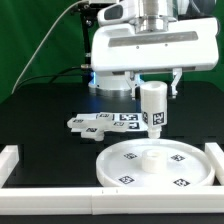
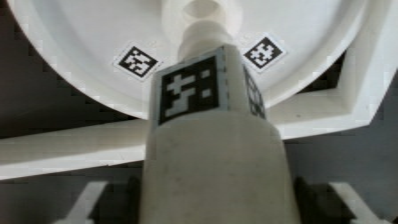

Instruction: Assemble round table

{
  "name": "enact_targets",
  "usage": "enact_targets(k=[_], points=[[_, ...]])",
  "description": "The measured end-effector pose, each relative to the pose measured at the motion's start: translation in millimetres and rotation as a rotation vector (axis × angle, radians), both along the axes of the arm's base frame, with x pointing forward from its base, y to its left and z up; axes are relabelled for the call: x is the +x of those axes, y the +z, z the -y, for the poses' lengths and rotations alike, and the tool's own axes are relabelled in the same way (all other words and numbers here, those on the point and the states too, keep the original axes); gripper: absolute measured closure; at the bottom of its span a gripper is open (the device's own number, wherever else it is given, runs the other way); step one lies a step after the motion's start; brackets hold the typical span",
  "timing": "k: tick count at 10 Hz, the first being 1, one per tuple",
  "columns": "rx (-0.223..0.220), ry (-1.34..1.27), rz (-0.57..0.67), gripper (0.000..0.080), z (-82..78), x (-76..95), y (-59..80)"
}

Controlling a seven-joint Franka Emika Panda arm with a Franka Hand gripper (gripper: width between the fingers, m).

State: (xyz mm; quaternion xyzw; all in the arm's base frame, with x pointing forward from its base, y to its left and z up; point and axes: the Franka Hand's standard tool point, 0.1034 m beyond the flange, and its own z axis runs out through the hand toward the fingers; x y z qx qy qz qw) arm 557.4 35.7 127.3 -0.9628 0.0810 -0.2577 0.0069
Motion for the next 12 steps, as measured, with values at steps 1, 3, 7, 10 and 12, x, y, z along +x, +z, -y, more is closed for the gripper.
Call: enact_targets(k=[1,3,7,10,12], points=[[0.001,-0.002,0.0,0.0394,0.1,-0.1,-0.1],[-0.007,0.005,0.005,0.0394,0.7,1.3,-1.7],[-0.018,0.016,0.011,0.0394,-10.2,10.1,-12.8],[-0.052,0.036,0.058,0.0394,-5.7,10.8,-16.2],[-0.092,0.079,0.058,0.0394,-8.1,4.4,-24.3]])
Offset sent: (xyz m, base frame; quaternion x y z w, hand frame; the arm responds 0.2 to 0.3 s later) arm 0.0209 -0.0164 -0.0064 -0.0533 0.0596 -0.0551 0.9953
